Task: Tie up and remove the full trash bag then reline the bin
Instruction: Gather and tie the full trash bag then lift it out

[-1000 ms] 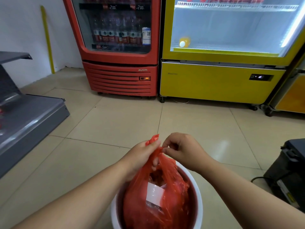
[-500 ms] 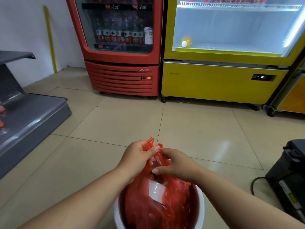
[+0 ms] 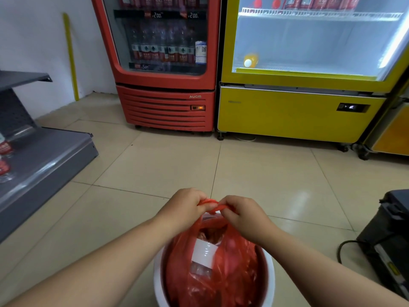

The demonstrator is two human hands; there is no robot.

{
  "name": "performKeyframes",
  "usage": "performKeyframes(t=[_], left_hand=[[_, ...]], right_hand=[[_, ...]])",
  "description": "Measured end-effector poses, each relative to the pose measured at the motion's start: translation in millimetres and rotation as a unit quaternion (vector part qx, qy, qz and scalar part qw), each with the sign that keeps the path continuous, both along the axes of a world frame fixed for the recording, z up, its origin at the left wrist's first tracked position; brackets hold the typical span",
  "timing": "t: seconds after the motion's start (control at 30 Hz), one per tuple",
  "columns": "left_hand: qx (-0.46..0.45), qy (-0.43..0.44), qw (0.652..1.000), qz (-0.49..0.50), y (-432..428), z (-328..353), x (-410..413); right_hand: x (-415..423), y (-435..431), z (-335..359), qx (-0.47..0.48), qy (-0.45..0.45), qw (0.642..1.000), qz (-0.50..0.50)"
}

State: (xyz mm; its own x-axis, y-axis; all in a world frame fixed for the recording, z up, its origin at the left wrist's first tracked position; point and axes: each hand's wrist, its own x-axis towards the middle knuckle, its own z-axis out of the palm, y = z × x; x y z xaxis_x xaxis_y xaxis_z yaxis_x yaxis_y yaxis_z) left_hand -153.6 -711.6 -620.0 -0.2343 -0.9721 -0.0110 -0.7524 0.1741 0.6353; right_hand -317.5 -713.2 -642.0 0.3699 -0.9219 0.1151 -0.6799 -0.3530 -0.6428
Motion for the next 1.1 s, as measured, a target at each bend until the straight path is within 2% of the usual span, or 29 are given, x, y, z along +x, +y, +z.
performKeyframes(t=[0.07,0.1,0.17,0.27,0.37,0.5,0.7,0.8,0.93,1.0,1.1], left_hand=[[0.078,0.013,0.996,-0.028,-3,5,4],[0.13,0.061,0.989,-0.024,-3,6,6],[0.211,0.177,0.961,-0.008,-3,6,9],[0.276,0.282,0.919,0.007,-1,4,10],[0.304,0.323,0.896,0.027,0,2,7],[0.304,0.329,0.893,0.046,1,-2,5],[0.301,0.355,0.883,0.059,3,-1,2],[0.26,0.331,0.906,0.051,4,-1,2],[0.088,0.188,0.976,0.072,1,-11,6],[0.018,0.111,0.99,0.086,0,-17,15],[-0.015,0.019,0.995,0.098,-2,-33,33]], right_hand=[[-3,-1,1,-0.003,0.005,1.0,0.003],[-4,-1,0,-0.033,0.012,0.999,0.006],[-6,2,-4,-0.151,0.035,0.988,0.012],[-5,5,-7,-0.326,0.083,0.942,0.024],[-1,11,-4,-0.415,0.117,0.902,0.023],[6,17,-5,-0.438,0.16,0.885,-0.017],[17,28,-5,-0.396,0.179,0.897,-0.08],[19,32,-9,-0.399,0.168,0.898,-0.076],[10,36,-19,-0.376,0.166,0.911,-0.041],[-2,38,-23,-0.351,0.18,0.919,-0.011],[-26,42,-33,-0.297,0.195,0.933,0.055]])
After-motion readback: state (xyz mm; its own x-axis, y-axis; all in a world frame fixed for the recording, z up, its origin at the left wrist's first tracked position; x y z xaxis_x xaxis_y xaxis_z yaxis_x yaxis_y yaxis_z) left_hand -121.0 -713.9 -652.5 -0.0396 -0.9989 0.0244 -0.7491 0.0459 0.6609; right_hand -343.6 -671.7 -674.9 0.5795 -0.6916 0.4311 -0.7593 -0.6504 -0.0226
